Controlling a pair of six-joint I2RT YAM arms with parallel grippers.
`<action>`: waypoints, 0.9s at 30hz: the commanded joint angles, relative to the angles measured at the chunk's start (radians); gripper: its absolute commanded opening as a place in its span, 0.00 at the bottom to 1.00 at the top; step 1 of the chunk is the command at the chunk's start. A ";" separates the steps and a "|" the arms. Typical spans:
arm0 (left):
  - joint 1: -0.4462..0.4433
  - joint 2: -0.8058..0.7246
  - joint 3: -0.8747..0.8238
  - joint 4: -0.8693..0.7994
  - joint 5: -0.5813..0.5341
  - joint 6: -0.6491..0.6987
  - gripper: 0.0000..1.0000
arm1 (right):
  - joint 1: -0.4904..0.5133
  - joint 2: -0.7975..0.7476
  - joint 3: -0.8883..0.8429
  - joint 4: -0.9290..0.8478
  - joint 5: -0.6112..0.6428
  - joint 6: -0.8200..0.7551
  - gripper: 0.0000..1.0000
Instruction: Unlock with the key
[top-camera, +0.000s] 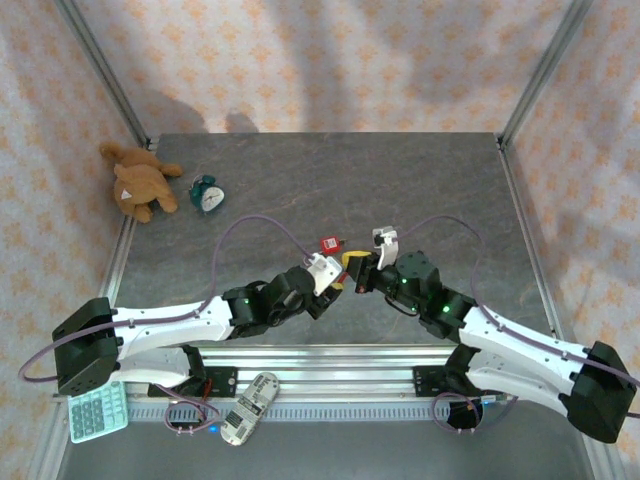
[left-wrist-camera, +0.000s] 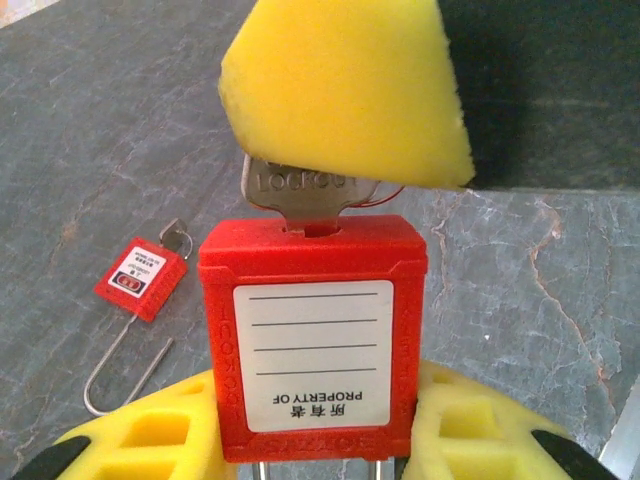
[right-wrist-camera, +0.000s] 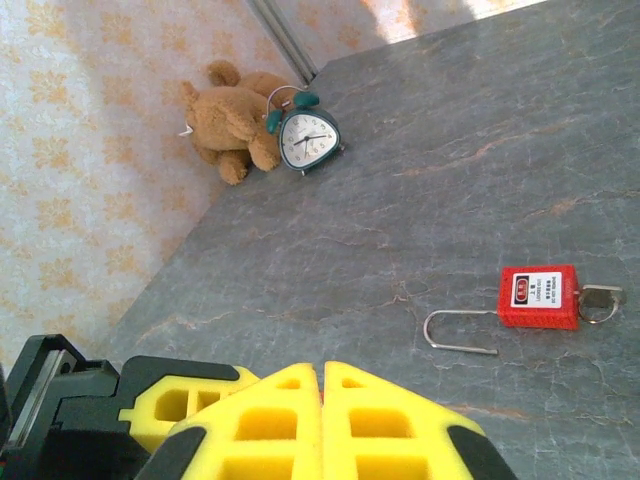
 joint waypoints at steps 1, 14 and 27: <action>0.006 -0.010 0.088 0.095 -0.056 0.047 0.21 | 0.019 -0.044 0.005 -0.157 -0.001 -0.023 0.04; -0.007 0.040 0.233 -0.225 -0.138 0.212 0.20 | 0.001 -0.277 0.140 -0.404 0.170 -0.061 0.42; -0.091 0.141 0.227 -0.151 -0.624 0.823 0.19 | -0.105 -0.381 0.149 -0.550 0.296 -0.062 0.56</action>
